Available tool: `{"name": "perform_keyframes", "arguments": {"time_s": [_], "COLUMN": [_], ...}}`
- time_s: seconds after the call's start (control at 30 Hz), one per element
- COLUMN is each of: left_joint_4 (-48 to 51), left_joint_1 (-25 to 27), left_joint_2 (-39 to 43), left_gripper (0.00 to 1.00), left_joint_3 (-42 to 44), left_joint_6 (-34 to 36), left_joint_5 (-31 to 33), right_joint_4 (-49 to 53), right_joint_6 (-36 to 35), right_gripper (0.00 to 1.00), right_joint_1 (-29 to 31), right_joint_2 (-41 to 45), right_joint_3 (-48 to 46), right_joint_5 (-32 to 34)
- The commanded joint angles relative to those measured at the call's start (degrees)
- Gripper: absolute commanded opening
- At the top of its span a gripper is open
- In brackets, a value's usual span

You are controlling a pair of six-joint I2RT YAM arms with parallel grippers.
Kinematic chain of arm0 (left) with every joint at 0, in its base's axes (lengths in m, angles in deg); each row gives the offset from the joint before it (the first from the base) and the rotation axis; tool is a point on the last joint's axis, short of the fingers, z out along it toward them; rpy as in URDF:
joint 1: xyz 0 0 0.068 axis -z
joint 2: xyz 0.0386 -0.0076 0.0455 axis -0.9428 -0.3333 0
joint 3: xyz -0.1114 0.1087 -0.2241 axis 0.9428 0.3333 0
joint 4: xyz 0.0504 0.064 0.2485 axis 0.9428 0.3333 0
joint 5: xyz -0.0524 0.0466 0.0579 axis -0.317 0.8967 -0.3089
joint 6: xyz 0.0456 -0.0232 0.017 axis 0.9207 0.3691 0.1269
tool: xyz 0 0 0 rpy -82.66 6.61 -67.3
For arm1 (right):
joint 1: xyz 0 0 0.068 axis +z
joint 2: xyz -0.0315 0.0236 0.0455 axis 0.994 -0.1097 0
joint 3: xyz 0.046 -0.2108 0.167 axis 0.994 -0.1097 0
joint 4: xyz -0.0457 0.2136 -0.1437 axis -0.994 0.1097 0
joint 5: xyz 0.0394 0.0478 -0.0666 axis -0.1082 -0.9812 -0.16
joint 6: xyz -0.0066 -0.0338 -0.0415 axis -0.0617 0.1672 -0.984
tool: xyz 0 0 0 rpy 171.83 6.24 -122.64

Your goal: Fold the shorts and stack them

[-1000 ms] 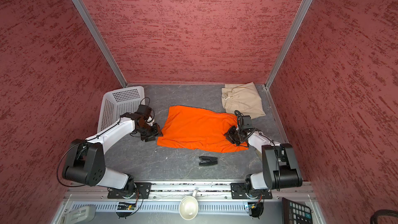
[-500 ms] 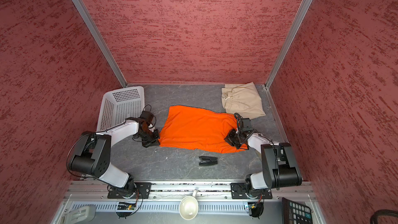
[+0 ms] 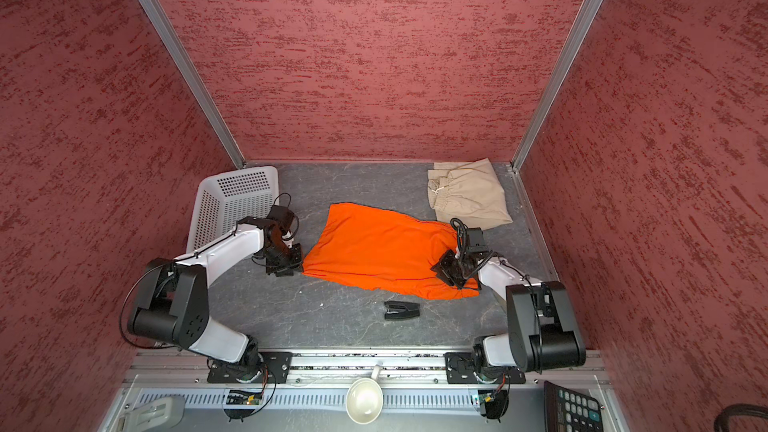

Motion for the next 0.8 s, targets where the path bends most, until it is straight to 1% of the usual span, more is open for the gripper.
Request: {"name": "perform_keyframes", "arguments": {"time_s": [0.0,0.07,0.13,0.23,0.3,0.4,0.47,0.6,0.67,0.77], "left_joint_4": [2.7,2.6,2.2,-0.6,-3.5,-7.7,-9.1,-8.6,-8.1,-7.8], "left_joint_1": [2.2,4.1,5.9,8.3,9.2,10.0,10.9,13.0,13.4,13.3], "left_joint_2": [2.3,2.8,2.6,1.5,0.3,-3.1,-7.1,-14.9,-17.9,-19.7], "left_gripper": [0.47,0.5,0.52,0.53,0.52,0.5,0.44,0.34,0.31,0.29], "left_joint_3": [-5.6,-8.6,-11.9,-14.7,-14.9,-14.7,-15.6,-18.4,-18.8,-17.4], "left_joint_6": [0.9,2.0,3.1,5.1,5.6,4.6,4.1,3.8,3.3,3.0], "left_joint_5": [2.7,2.8,2.9,2.1,0.9,-1.5,-1.6,-1.0,-0.9,-0.2], "right_joint_4": [3.9,6.9,10.2,13.9,13.3,10.5,8.5,6.0,4.3,0.0], "right_joint_6": [-3.1,-5.0,-7.1,-10.0,-11.1,-11.0,-10.1,-8.8,-7.9,-4.8], "right_gripper": [0.35,0.37,0.38,0.38,0.37,0.34,0.31,0.28,0.27,0.27], "right_joint_1": [-0.6,-2.0,-4.8,-10.6,-12.2,-12.3,-12.0,-11.0,-10.0,-7.4], "right_joint_2": [3.1,4.1,4.4,4.6,4.2,2.5,1.9,2.0,2.2,2.2], "right_joint_3": [7.3,10.0,11.5,11.1,10.3,8.2,5.7,0.4,-2.2,-5.8], "right_joint_5": [1.4,2.7,3.4,4.7,3.8,1.8,1.3,1.9,1.9,1.5]}}
